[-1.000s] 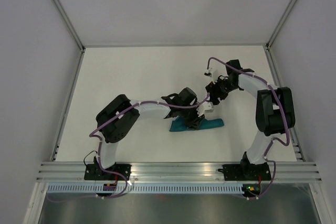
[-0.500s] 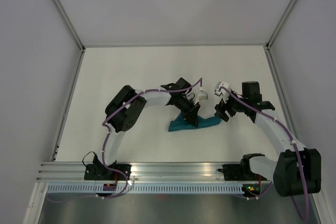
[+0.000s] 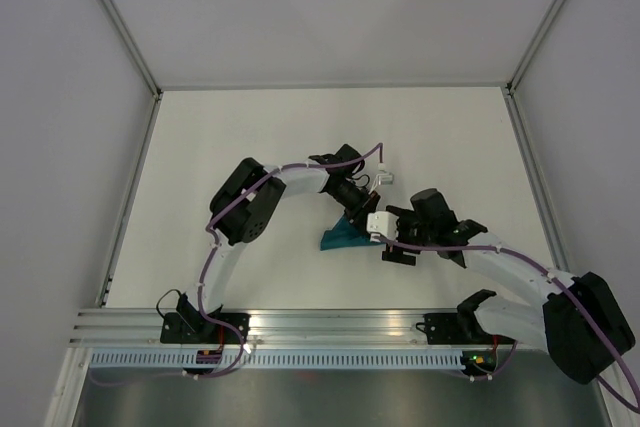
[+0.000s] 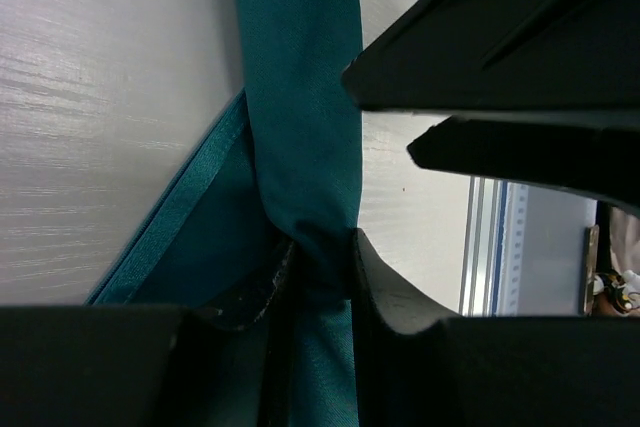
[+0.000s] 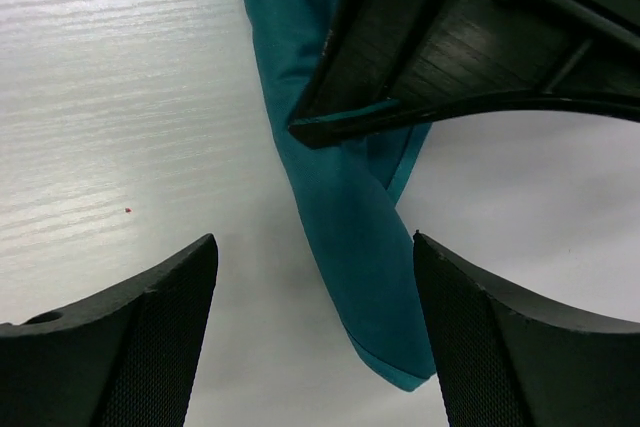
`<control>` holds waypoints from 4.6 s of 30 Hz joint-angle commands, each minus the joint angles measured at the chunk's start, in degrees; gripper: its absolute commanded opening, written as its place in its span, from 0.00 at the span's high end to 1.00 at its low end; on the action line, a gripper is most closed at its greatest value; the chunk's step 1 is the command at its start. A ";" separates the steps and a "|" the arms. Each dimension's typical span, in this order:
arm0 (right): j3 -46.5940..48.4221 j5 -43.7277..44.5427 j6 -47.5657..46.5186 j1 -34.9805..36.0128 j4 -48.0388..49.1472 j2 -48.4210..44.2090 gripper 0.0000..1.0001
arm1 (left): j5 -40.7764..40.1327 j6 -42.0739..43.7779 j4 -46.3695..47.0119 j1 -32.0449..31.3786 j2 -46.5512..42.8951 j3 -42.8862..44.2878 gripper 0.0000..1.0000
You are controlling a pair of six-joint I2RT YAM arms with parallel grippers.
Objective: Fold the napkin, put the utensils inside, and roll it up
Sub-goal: Roll the napkin with the utensil
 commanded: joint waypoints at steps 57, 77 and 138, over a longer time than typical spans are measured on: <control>40.78 -8.34 -16.93 -3.68 -39.97 51.03 0.85 | -70.13 -15.97 52.10 2.35 -63.73 -54.95 0.63; 52.32 -7.73 -15.53 -4.82 -44.82 64.15 0.85 | -82.98 17.25 52.54 -28.60 -36.16 -45.48 0.50; 17.53 -16.61 2.32 -27.43 -8.79 4.67 0.23 | -19.35 0.21 -0.45 -6.10 -4.95 -11.81 0.98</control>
